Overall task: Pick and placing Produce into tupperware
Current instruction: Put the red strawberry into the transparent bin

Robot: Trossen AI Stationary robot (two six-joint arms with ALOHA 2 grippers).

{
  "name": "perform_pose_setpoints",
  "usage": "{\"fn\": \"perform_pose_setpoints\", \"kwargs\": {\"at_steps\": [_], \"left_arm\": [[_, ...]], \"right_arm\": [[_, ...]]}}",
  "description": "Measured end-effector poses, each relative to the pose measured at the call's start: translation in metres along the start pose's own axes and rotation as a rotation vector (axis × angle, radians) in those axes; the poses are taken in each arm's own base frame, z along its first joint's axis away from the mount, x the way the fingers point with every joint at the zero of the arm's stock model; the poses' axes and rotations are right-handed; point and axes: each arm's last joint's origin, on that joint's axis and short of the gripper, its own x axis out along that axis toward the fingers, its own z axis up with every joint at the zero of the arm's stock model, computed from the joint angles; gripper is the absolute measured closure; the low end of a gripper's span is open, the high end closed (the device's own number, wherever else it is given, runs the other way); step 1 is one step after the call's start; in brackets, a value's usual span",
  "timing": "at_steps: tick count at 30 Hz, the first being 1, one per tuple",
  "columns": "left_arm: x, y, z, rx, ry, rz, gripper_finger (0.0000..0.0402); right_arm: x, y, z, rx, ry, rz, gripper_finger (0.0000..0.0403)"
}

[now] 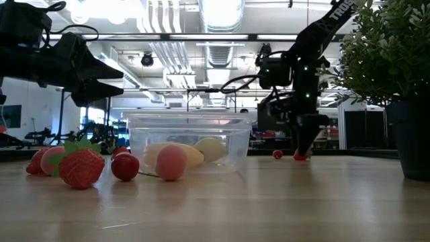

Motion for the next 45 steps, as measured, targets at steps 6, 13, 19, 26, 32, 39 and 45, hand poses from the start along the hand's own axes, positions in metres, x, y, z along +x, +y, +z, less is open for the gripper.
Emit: {"fn": "perform_pose_setpoints", "kwargs": {"at_steps": [6, 13, 19, 26, 32, 39, 45], "left_arm": [[0.000, 0.000, 0.000, 0.000, 0.000, 0.000, 0.0088], [0.000, 0.000, 0.000, 0.000, 0.001, 0.000, 0.0088], [0.000, 0.000, 0.000, 0.000, -0.001, 0.000, 0.0088], [0.000, 0.000, 0.000, 0.000, 0.000, 0.000, 0.0088], [0.000, 0.000, 0.000, 0.000, 0.000, 0.000, 0.0088], [0.000, 0.000, 0.000, 0.000, -0.001, 0.000, 0.0088], [0.000, 0.000, 0.000, 0.000, 0.001, 0.000, 0.0088]], "right_arm": [[0.003, 0.001, -0.004, -0.004, 0.014, 0.004, 0.0180], [0.007, 0.003, -0.009, -0.007, 0.034, 0.010, 0.0217], [0.007, 0.002, -0.008, 0.009, 0.034, -0.013, 0.0256], [0.002, -0.001, -0.004, 0.117, 0.026, -0.040, 0.0263], [-0.030, -0.007, 0.017, 0.306, -0.040, 0.021, 0.0256], [-0.101, 0.020, 0.073, 0.256, -0.293, 0.327, 0.0261], [-0.127, 0.085, 0.117, 0.088, -0.340, 0.416, 0.0256]]}}
